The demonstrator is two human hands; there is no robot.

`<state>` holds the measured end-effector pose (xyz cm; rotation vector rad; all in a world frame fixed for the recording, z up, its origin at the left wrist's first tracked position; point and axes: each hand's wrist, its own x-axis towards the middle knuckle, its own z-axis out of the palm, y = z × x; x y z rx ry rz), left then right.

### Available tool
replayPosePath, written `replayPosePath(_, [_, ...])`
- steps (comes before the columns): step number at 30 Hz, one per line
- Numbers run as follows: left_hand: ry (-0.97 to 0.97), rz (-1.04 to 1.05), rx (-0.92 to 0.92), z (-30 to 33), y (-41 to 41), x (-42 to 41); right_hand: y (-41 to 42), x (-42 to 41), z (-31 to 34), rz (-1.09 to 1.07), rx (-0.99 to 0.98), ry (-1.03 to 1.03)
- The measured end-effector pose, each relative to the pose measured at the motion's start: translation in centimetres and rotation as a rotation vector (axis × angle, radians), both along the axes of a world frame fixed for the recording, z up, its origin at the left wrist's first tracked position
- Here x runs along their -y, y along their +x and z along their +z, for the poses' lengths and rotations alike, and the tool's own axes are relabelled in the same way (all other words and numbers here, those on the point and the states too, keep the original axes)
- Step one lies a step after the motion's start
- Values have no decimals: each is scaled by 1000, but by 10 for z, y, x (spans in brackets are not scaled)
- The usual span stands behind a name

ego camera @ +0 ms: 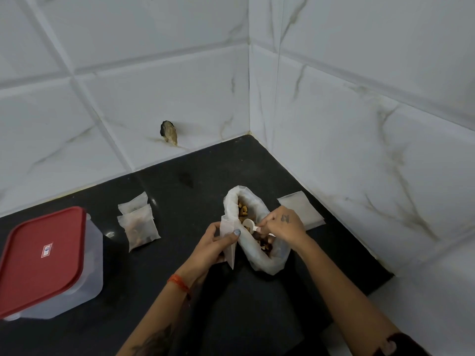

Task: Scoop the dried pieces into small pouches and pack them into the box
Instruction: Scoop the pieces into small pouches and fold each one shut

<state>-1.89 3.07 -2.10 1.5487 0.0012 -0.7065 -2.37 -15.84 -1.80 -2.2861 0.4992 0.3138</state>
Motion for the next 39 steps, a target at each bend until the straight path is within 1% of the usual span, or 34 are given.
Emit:
replayPosePath(3, [3,5,2,-1,1,0,-6,-9,0,131,110,-318])
replayPosePath(4, [4,8,7,-1,1,-1,-8,-12,0,162,151,-378])
replayPosePath(7, [7,24,10,-1,0,-1,-10,-15,0,199,186,-401])
replayPosePath(8, [6,29,3,-1,0,-1,-10,-14,0,204,169,-372])
replayPosePath(10, [1,33,-9,-2,1,-2,-6,-12,-1,169,113,-244])
replayPosePath(13, [-9,29,-20,-1,2,-3,1,-7,-4,20,-18,29])
replayPosePath(16, [-24,24,-30,0,2,-2,3,-2,1,-113,-65,254])
replayPosePath(21, [-7,15,-22,-2,3,-4,1,0,13,-273,-178,507])
replayPosePath(25, [2,30,-20,-5,2,-7,-1,3,9,-333,-194,585])
replayPosePath(28, [10,30,-14,-6,2,-8,-3,4,10,-333,-179,610])
replayPosePath(33, [62,9,25,-5,3,-10,-6,5,16,-316,-131,586])
replayPosePath(39, [112,-26,133,-2,3,-11,-14,9,25,-316,-74,595])
